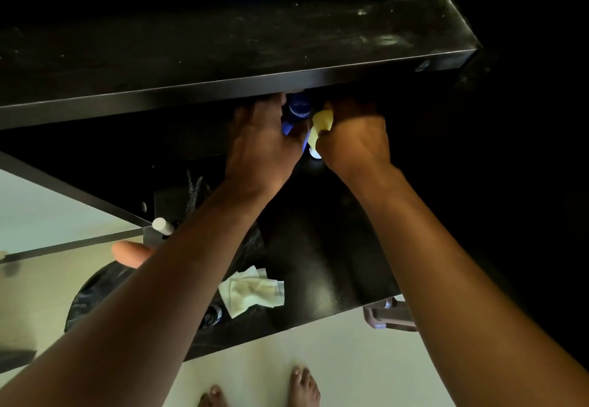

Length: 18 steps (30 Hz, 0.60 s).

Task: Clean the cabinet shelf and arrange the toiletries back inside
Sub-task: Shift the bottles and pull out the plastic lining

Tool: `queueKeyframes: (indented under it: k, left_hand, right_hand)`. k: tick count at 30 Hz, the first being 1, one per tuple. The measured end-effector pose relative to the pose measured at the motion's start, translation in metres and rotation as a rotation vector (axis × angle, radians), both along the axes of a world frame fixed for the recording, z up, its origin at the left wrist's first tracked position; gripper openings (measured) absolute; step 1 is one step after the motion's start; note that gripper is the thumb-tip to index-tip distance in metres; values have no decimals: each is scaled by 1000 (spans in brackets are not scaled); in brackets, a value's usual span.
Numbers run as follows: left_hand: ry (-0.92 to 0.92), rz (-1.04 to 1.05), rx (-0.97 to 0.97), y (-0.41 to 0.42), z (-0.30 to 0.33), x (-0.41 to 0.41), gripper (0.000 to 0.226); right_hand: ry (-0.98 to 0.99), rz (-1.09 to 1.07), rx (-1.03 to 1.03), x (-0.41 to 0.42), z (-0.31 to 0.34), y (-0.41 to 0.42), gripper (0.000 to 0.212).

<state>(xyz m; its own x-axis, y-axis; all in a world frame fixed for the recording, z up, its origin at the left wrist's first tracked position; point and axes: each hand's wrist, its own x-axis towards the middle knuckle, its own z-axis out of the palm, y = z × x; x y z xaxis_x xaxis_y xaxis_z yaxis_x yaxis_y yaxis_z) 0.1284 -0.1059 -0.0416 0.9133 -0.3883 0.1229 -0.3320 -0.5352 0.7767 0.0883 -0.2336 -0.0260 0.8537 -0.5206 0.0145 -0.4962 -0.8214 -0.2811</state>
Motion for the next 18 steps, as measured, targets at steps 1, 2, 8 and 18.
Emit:
queueKeyframes:
  k: [1, 2, 8, 18]
  left_hand:
    - [4, 18, -9, 0, 1, 0, 58]
    - [6, 41, -2, 0, 4, -2, 55]
    - [-35, 85, -34, 0, 9, -7, 39]
    - [-5, 38, -122, 0, -5, 6, 54]
  right_hand:
    - [-1, 0, 0, 1, 0, 0, 40]
    - [-6, 4, -9, 1, 0, 0, 38]
    - [20, 37, -51, -3, 8, 3, 43]
    - [82, 19, 2, 1, 13, 1, 40]
